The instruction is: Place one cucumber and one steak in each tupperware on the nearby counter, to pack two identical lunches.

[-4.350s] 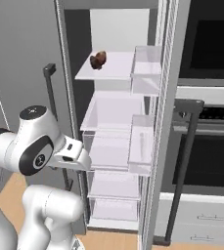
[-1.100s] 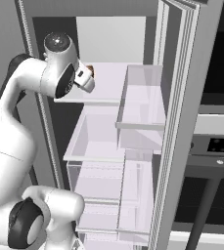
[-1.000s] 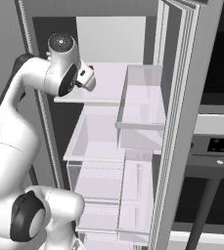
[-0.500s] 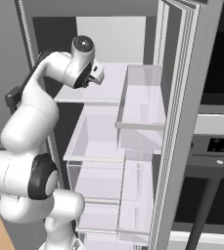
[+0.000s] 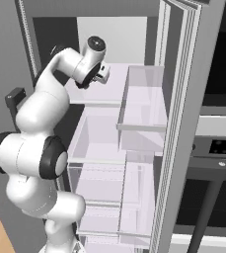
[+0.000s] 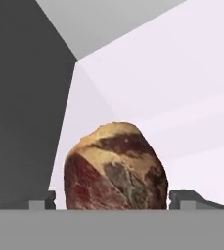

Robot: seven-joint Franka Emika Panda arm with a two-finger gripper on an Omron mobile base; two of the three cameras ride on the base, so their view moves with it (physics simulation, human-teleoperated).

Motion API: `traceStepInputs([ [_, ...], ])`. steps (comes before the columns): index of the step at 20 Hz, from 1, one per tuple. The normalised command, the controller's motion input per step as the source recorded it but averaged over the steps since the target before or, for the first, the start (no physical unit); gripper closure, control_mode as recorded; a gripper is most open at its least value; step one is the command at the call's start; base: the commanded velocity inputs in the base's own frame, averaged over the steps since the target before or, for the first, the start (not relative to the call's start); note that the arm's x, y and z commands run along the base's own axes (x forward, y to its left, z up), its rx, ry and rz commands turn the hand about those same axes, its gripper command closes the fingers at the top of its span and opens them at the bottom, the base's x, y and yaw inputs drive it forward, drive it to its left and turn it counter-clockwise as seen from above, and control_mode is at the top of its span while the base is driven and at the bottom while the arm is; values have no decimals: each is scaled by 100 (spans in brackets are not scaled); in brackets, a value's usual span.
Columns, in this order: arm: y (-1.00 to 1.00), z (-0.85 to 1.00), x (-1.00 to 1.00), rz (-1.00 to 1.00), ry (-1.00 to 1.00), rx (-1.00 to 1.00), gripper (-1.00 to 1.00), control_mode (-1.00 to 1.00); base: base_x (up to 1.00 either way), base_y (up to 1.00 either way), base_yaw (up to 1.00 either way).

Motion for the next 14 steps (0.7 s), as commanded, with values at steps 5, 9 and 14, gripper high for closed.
traceStepInputs([
  [5, 10, -41, 0, 1, 0, 0, 100, -100, 0, 0, 0],
  [9, -3, -4, -1, 1, -6, 0, 100, -100, 0, 0, 0],
  [14, -18, 11, -28, 0, -21, 2, 100, -100, 0, 0, 0],
])
